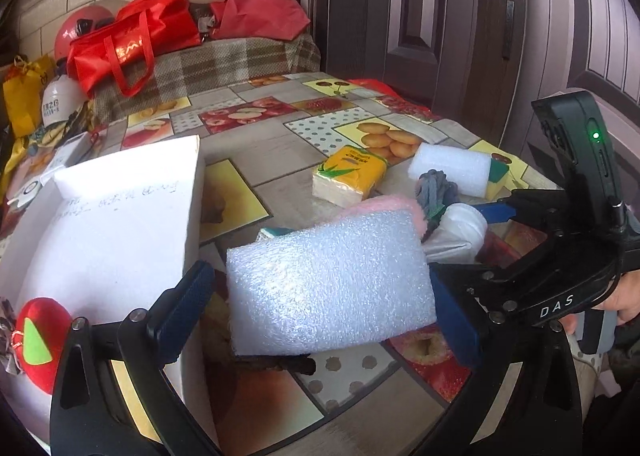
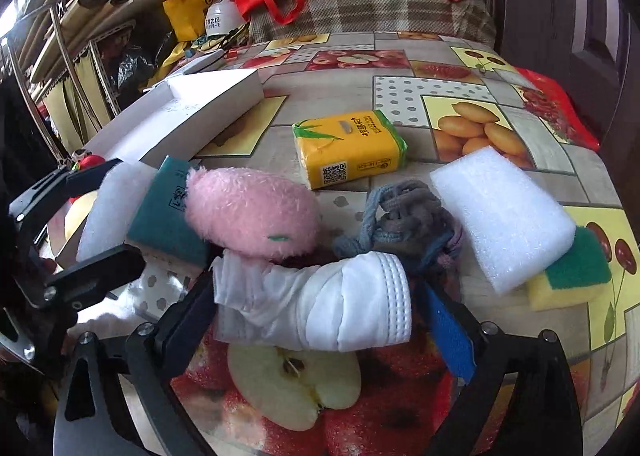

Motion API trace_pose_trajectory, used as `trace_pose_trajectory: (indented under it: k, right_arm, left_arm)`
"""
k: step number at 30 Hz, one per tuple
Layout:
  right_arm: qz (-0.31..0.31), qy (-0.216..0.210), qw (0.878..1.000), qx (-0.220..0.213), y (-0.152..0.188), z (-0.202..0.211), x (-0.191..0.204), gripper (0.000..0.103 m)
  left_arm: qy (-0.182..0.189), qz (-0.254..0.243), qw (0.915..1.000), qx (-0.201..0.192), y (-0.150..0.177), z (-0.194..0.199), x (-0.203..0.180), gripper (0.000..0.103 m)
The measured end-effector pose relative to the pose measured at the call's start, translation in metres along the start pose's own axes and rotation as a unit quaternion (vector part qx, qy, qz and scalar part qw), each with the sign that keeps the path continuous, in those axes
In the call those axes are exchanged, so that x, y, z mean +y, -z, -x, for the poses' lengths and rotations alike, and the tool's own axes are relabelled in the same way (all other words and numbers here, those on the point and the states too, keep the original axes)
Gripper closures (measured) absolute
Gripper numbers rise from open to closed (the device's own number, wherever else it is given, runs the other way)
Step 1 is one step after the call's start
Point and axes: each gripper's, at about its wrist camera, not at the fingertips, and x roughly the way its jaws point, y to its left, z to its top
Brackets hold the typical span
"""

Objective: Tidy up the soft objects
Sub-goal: 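Grasp the white foam block with the left gripper while the right grasps the white sock, then carry the foam block and white sock over the white tray with both grippers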

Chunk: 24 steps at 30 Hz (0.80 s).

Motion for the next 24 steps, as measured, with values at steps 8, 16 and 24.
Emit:
trace_pose_trajectory:
  k: [8,16,24]
  right_arm:
    - [-0.013,-0.015,1.0,-0.014,0.0,0.007,-0.004,0.026]
    - [-0.049,-0.011,0.994,-0.096,0.004,0.04,-0.016,0.029]
    - [-0.04,0.036,0.973,-0.225,0.013,0.086,-0.01,0.029]
  left_arm:
    - [0.041,-0.011,0.9983,-0.041,0.002,0.018,-0.006,0.015]
    - [0.084,-0.033,0.9893,-0.114,0.009,0.054,-0.022,0.015]
    - [0.056,-0.026,0.9872,-0.147,0.013,0.068,-0.021,0.015]
